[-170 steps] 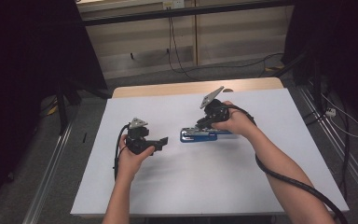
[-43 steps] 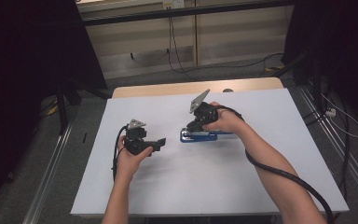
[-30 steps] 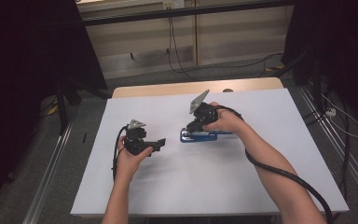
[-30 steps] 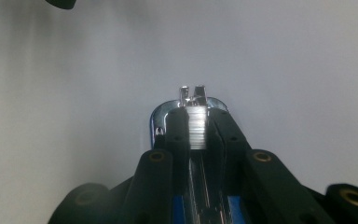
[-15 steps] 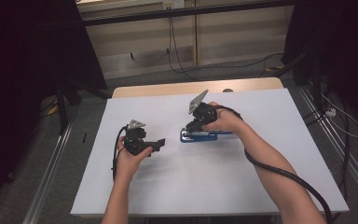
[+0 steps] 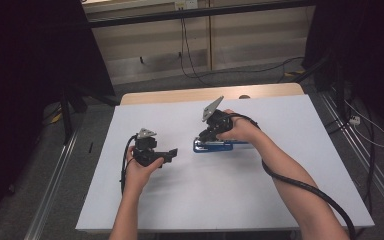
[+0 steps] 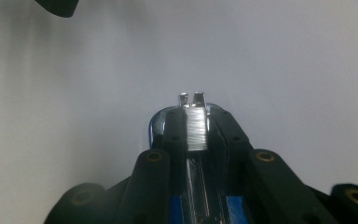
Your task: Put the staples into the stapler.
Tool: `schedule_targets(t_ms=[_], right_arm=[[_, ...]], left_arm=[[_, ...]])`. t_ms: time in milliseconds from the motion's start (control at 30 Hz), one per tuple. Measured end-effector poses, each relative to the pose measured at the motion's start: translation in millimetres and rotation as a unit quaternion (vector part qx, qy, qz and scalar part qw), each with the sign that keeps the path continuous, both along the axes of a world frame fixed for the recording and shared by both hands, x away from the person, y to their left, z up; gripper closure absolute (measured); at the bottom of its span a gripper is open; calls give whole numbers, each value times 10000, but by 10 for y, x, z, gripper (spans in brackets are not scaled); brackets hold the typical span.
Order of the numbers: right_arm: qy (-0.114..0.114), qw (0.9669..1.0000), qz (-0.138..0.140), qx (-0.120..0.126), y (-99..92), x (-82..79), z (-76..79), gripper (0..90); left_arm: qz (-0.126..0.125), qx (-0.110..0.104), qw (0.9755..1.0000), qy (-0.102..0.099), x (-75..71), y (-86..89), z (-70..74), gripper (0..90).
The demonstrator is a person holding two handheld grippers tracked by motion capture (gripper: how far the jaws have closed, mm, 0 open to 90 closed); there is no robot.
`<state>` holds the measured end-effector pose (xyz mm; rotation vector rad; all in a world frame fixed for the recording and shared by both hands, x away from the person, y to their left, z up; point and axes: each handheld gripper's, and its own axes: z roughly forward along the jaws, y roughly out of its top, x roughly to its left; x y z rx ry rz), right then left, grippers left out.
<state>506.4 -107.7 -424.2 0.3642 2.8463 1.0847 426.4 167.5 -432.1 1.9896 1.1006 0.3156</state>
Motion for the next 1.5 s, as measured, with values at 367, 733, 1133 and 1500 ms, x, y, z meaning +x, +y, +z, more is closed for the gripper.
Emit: schedule_targets(t_ms=[367, 733, 1133, 1500], right_arm=[[46, 9997, -215, 101, -84, -34, 15, 681], [44, 9978, -615, 263, -227, -127, 75, 520], [66, 9938, -1098, 138, -416, -209, 100, 315], [32, 9898, -1421, -116, -565, -262, 111, 238]], left_arm=[[2, -12, 10000, -32, -4, -8, 6, 86], [-66, -3, 10000, -17, -10, -68, -8, 86], [-147, 6, 9999, -29, -11, -134, -25, 86], [-206, 31, 9998, -41, -3, -167, -39, 87]])
